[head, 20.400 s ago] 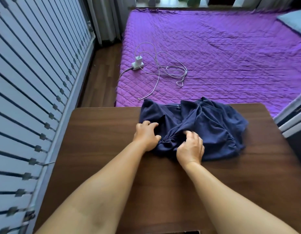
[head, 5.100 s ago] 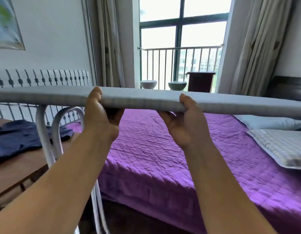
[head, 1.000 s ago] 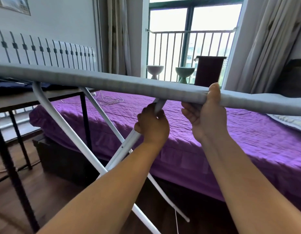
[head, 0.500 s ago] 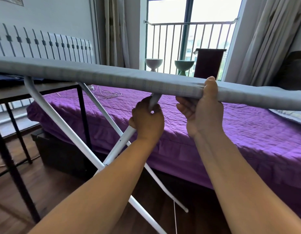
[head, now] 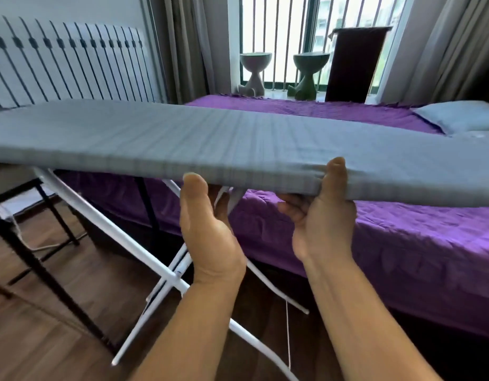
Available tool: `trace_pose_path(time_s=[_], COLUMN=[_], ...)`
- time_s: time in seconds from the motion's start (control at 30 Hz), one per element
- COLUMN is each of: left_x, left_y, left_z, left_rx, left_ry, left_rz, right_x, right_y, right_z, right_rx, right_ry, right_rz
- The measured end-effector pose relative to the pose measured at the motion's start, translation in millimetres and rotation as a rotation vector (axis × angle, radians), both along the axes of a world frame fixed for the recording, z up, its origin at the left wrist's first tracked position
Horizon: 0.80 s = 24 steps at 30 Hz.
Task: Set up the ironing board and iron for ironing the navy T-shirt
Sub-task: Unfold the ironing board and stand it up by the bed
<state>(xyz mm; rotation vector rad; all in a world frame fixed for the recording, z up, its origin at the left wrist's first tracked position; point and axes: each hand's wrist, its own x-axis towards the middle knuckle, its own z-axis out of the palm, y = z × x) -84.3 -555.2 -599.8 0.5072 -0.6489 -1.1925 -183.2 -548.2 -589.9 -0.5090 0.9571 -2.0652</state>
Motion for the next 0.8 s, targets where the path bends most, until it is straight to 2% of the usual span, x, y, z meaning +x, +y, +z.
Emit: trace_pose_path(time_s=[0.1,0.33,0.53,0.8], left_x=[1,9,19,23], left_y=[-5,-3,12,42], left_z=[30,70,87,90], left_rx=[0.315,0.713,0.861,0.893], left_ry=[0.082,0.167,0.107,0.042], left_rz=[0.062,0.067,0.014,-0.047], right_x=[4,14,11,10], right_y=[6,28,49,85], right_z=[6,31,65,72], right_rx=[0.077,0.346,0.327,0.338], right_ry=[-0.05,-0.241,-0.701,-0.836], right_rz=[0.005,0.039,0.124,0.085])
